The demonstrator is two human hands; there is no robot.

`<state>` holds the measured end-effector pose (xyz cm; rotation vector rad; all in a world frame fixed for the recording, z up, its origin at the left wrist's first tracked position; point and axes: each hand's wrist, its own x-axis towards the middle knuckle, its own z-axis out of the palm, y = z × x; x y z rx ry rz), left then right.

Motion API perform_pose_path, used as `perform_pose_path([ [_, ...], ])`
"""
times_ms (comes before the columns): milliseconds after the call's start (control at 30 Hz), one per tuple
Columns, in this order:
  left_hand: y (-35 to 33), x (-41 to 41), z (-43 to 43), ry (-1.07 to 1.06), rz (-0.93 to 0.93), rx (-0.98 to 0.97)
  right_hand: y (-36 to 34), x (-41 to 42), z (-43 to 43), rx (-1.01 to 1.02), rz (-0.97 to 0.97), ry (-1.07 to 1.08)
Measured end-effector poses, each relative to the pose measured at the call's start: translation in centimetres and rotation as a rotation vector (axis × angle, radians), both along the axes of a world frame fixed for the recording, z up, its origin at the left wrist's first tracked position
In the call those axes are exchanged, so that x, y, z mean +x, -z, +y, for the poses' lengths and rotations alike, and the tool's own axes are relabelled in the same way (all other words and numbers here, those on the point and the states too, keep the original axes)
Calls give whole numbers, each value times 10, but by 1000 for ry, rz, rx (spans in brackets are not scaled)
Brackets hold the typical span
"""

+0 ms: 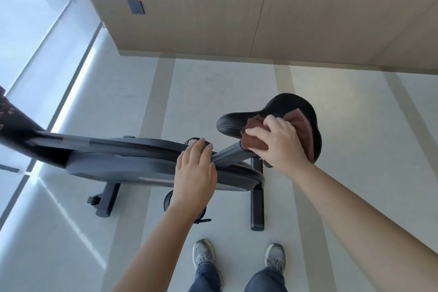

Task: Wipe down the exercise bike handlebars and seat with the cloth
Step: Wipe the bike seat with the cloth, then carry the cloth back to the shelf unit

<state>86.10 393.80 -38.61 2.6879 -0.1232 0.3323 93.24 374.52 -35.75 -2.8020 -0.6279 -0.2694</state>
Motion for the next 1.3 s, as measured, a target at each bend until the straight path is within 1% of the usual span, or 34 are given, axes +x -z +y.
perform_pose_path([
  [67, 0, -5, -2, 3, 8, -11, -2, 9, 20, 80, 32, 72],
  [100, -1, -6, -3, 1, 10, -19, -2, 13, 29, 80, 31, 79],
  [167, -3, -9, -2, -16, 12, -31, -1, 15, 36, 15, 7, 45],
  [267, -6, -8, -3, -23, 24, -50, 2, 3, 12, -177, -77, -15],
  [300, -9, -7, -5, -14, 28, -52, 2, -2, 1, -222, -102, -6],
  [367, -14, -2, -13, 18, 26, -40, 3, -12, -17, -227, -114, 55],
  [500, -27, 5, -34, 107, 17, -23, 2, -31, -34, -118, -51, 201],
  [667, -36, 7, -60, 194, 24, -14, 7, -62, -48, 203, 17, 383],
  [733, -39, 7, -69, 210, 42, -31, 7, -68, -47, 244, 34, 416],
  [800, -44, 7, -77, 230, 42, -47, 3, -68, -45, 245, 58, 429],
  [900, -52, 8, -89, 318, -17, -10, -4, -75, -48, 292, 127, 487],
  [1000, -59, 8, -99, 385, -83, 48, -12, -97, -61, 513, 159, 636],
  [1067, -62, 4, -109, 428, -101, 74, -22, -110, -74, 612, 156, 730],
  [1133, -65, -1, -122, 478, -117, 101, -35, -121, -90, 631, 128, 780],
  [1200, -71, -8, -139, 532, -131, 118, -50, -131, -106, 608, 79, 796],
  [1300, -85, -16, -171, 598, -148, 101, -72, -146, -133, 474, 26, 845],
])
